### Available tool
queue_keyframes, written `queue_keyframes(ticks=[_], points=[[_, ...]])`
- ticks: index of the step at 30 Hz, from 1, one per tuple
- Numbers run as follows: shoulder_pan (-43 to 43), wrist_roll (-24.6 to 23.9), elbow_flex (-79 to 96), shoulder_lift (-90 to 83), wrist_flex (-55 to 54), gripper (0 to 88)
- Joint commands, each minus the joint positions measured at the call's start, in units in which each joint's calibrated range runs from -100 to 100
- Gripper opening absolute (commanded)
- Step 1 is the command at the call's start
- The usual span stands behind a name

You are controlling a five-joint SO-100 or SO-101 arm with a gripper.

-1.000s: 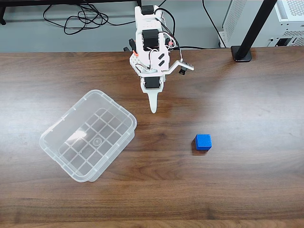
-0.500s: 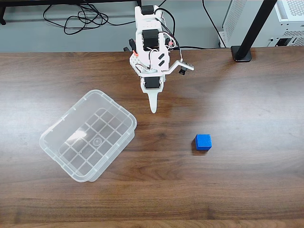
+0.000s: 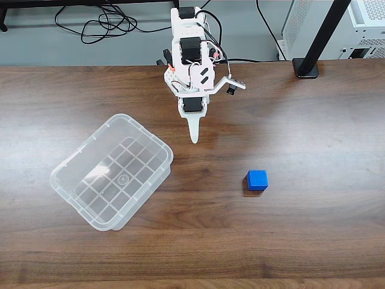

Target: Pick and place a cube

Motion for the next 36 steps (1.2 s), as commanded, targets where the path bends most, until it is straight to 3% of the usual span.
queue_keyframes(ticks=[1, 23, 29, 36], points=[[0.0, -0.1, -1.9, -0.7, 0.1, 1.9], [-0.2, 0.0, -1.9, -0.7, 0.1, 2.3], [-5.0, 0.1, -2.1, -0.7, -6.2, 2.4], [-8.9, -0.2, -4.3, -0.1, -7.3, 12.7]])
